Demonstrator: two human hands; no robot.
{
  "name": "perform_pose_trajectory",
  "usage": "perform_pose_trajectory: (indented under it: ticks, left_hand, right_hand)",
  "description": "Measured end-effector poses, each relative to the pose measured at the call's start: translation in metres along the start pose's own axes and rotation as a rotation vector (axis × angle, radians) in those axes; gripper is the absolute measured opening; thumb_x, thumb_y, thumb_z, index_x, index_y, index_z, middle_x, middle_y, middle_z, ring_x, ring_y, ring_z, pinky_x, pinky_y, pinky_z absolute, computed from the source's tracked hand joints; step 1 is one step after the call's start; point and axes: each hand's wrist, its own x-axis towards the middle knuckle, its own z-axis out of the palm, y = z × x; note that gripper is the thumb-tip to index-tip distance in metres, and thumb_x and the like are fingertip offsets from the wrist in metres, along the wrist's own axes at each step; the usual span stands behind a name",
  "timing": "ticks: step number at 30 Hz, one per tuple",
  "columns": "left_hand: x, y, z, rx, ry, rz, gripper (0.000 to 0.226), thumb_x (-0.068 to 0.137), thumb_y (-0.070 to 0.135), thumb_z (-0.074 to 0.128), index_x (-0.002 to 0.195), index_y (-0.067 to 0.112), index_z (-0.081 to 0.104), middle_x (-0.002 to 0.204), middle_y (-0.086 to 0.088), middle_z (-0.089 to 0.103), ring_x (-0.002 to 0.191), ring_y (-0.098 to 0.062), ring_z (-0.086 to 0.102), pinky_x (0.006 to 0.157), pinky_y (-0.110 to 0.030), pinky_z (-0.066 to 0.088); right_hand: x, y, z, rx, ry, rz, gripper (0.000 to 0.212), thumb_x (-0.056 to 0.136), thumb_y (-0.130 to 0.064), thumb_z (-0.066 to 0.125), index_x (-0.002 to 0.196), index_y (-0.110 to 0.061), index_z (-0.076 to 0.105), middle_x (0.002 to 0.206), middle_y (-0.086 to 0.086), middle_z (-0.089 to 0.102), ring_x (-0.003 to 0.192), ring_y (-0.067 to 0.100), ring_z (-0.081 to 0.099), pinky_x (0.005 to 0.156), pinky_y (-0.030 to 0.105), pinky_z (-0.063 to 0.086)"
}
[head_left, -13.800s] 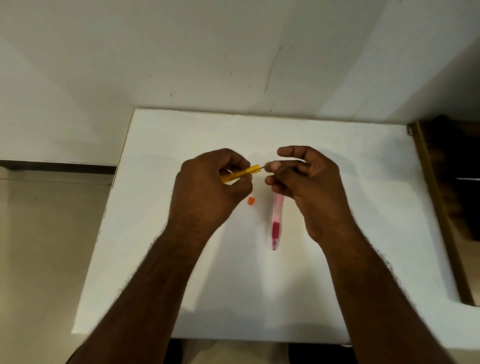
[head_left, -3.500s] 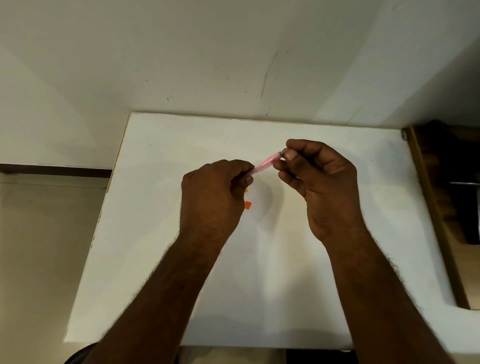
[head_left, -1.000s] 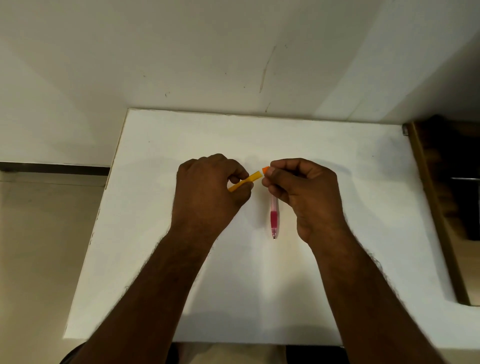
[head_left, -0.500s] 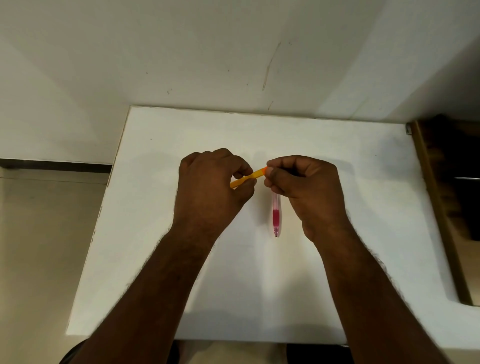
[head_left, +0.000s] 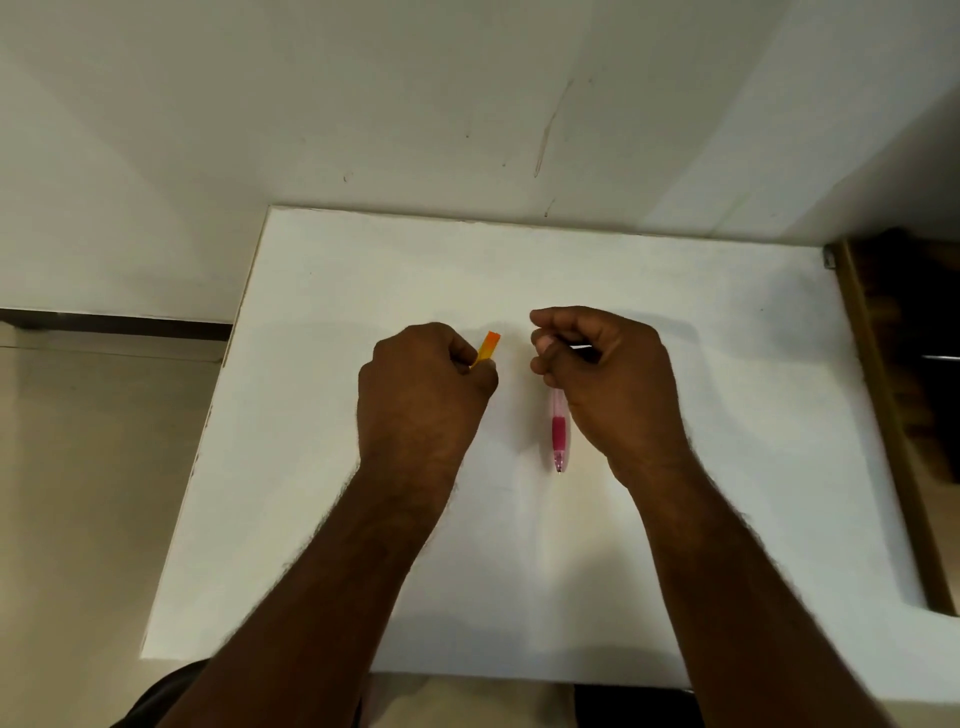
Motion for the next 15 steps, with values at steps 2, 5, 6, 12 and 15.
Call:
perform_pose_trajectory:
  ticks: [2,5,6,12,15]
  left_hand:
    - [0.0005,-0.0017,0.0011,0.027,-0.01,-0.037,0.017,0.076,0.043,0.073,0.076,0.026,0.07,0.073,0.01,0.069,0.068,-0.013,0.065,0.054,-0.019,0.036]
    - [0.0011,-0.0036,0.0032,0.063,-0.035,-0.045,0.021,0.076,0.044,0.074,0.076,0.023,0.072,0.072,0.007,0.07,0.071,-0.016,0.067,0.064,-0.024,0.041]
    - [0.0014,-0.0036,0.0038,0.069,-0.041,-0.044,0.022,0.076,0.044,0.074,0.076,0.023,0.073,0.072,0.007,0.071,0.072,-0.016,0.067,0.065,-0.024,0.041]
    - [0.0026,-0.0039,0.0054,0.061,-0.019,-0.026,0.026,0.075,0.048,0.077,0.076,0.021,0.073,0.074,0.007,0.071,0.067,-0.014,0.059,0.066,-0.024,0.038]
    - [0.0035,-0.0039,0.0059,0.056,-0.019,-0.021,0.028,0.074,0.049,0.077,0.074,0.022,0.072,0.072,0.008,0.069,0.066,-0.013,0.057,0.066,-0.025,0.038]
  right_hand:
    - [0.0017,0.0016,-0.0031,-0.041,0.034,0.015,0.02,0.094,-0.018,0.071,0.111,-0.024,0.078,0.095,-0.005,0.079,0.086,0.01,0.074,0.096,0.039,0.058]
    - [0.002,0.0048,-0.0054,-0.127,0.066,0.013,0.017,0.092,-0.02,0.072,0.106,-0.027,0.079,0.098,-0.007,0.078,0.089,0.01,0.073,0.094,0.036,0.058]
    - [0.0015,0.006,-0.0055,-0.18,0.076,0.004,0.016,0.091,-0.021,0.072,0.105,-0.027,0.078,0.099,-0.008,0.078,0.089,0.008,0.071,0.092,0.032,0.057]
    - [-0.0004,0.0093,-0.0027,-0.464,0.036,0.016,0.035,0.087,-0.033,0.077,0.121,-0.029,0.068,0.104,-0.006,0.073,0.093,0.016,0.07,0.079,0.023,0.042]
    - [-0.0007,0.0104,-0.0007,-0.517,0.016,0.027,0.04,0.086,-0.034,0.078,0.124,-0.027,0.064,0.105,-0.003,0.074,0.093,0.019,0.07,0.078,0.023,0.04]
